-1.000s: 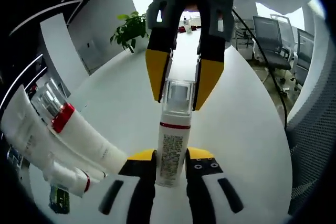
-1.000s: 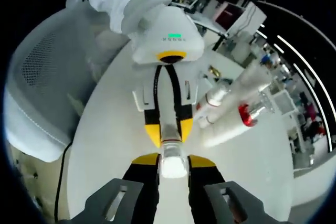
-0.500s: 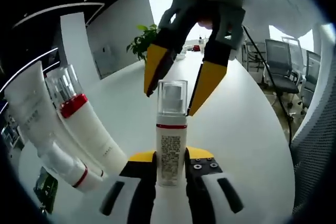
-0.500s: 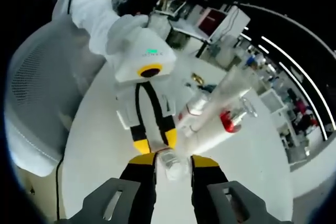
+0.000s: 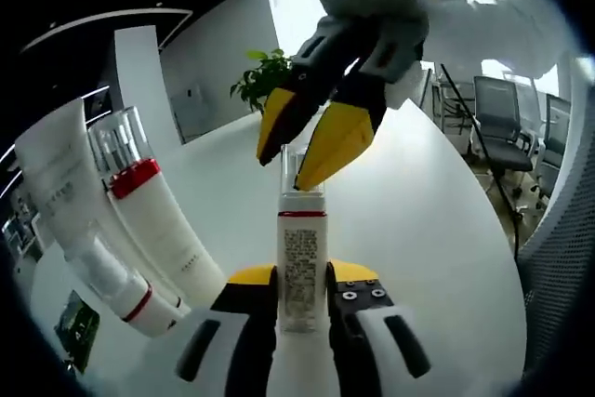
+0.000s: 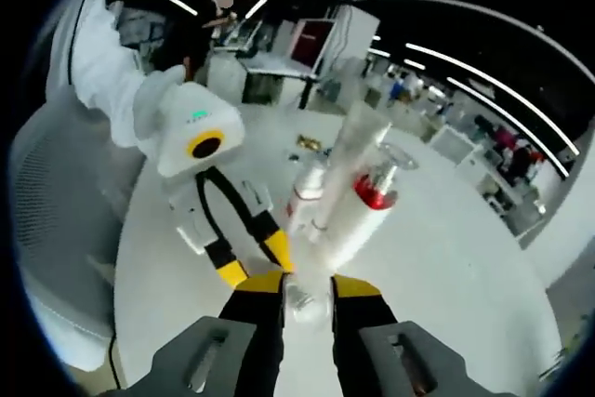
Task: Arrange the skincare products in the storage area until every visible bottle or jar stands upright without overlapping.
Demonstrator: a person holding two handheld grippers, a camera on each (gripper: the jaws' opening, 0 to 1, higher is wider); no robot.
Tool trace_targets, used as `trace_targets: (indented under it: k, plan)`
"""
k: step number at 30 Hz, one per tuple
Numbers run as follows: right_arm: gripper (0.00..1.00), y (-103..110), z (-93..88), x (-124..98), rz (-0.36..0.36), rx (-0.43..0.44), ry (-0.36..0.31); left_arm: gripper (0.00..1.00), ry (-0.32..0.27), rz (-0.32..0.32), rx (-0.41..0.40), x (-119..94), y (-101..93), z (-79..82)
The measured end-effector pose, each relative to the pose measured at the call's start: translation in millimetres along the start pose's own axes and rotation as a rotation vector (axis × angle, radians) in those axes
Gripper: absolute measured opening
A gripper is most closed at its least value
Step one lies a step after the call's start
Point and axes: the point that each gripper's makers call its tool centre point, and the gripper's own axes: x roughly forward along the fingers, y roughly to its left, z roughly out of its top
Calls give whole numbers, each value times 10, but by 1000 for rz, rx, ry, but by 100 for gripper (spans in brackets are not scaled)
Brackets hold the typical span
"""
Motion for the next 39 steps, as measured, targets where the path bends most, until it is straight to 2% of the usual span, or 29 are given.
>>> trace_targets:
  k: [2, 5, 6, 7, 10, 15, 19, 21, 26, 29, 30, 31, 33, 36, 38, 39]
  plan:
    - [11, -48, -4, -18, -5, 109, -47, 18, 23, -1, 7, 4, -20, -78]
    - [10, -94, -82, -54, -28, 149, -58, 18, 59, -1, -12, -12, -53, -227]
    - [10, -103, -130, -70, -38, 177, -54, 18, 37, -6, -43, -16, -58, -191]
    - [10, -111, -160, -83, -44, 189, -54, 18, 34, -5, -41, -15, -55, -177]
    - [10, -134, -287, -113, -80, 299, -56, 18, 39, -8, -35, 7, -44, -168]
    - [14, -94, -595, -109, -122, 600, -76, 18, 36, -2, -107, 9, -27, -167]
    - [16, -16, -785, -96, -152, 715, -72, 18, 32, -11, -129, 3, -73, -158]
    - [20, 71, -793, -72, -131, 849, -112, 18, 24, -14, -146, 2, -91, -137]
    - [27, 184, -800, -29, -122, 1062, -191, 18, 1, -11, -179, -12, -86, -69]
    - [31, 194, -753, -6, -124, 1149, -244, 18, -27, -15, -197, -32, -86, 5]
    - [30, 197, -733, 2, -118, 1188, -259, 18, -36, -15, -207, -38, -83, 28]
    - [29, 137, -730, 0, -151, 1223, -295, 18, -42, -14, -211, -41, -82, 44]
    - [23, 74, -670, -10, -171, 1242, -354, 18, -53, -17, -211, -43, -90, 64]
    - [25, 61, -586, 8, -143, 1340, -410, 18, -65, -24, -211, -52, -105, 80]
    - [23, 57, -582, 39, -140, 1381, -426, 18, -93, -20, -262, -73, -90, 113]
    - [24, 62, -575, 57, -135, 1418, -438, 18, -99, -15, -255, -76, -79, 121]
